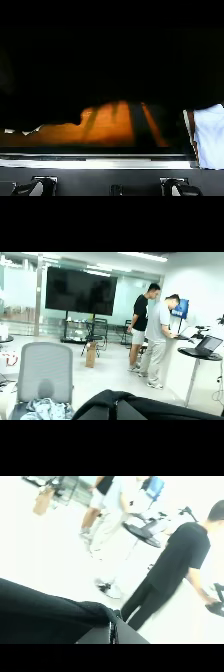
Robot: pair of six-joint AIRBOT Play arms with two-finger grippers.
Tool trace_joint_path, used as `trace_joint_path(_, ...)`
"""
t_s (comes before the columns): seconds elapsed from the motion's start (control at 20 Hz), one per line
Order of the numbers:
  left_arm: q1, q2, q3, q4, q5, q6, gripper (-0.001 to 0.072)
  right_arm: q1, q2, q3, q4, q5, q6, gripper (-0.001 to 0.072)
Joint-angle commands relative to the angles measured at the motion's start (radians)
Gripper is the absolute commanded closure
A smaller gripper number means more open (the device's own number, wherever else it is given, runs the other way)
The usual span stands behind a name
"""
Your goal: Fold the shirts.
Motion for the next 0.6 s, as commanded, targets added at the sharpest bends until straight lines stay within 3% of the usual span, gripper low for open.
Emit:
trace_joint_path(0.0,0.000,0.010,0.005,0.008,-0.055,-0.016,0.0683,0.000,-0.014,0.013,-0.021,0.050,0.008,0.0682)
trace_joint_path(0.15,0.000,-0.033,0.005,0.013,-0.063,0.031,0.0683,0.000,-0.107,0.013,-0.025,0.156,0.007,0.0682)
trace_joint_path(0.3,0.000,-0.153,-0.012,0.033,-0.165,0.029,0.0683,0.000,-0.275,0.012,-0.019,0.254,-0.024,0.0681)
trace_joint_path(0.45,-0.004,-0.328,-0.165,0.033,-0.269,0.072,0.0682,0.000,-0.537,0.011,-0.014,0.395,-0.047,0.0681)
trace_joint_path(0.55,-0.021,-0.448,-0.311,0.034,-0.267,0.121,0.0682,0.000,-0.747,0.010,-0.006,0.440,-0.045,0.0681)
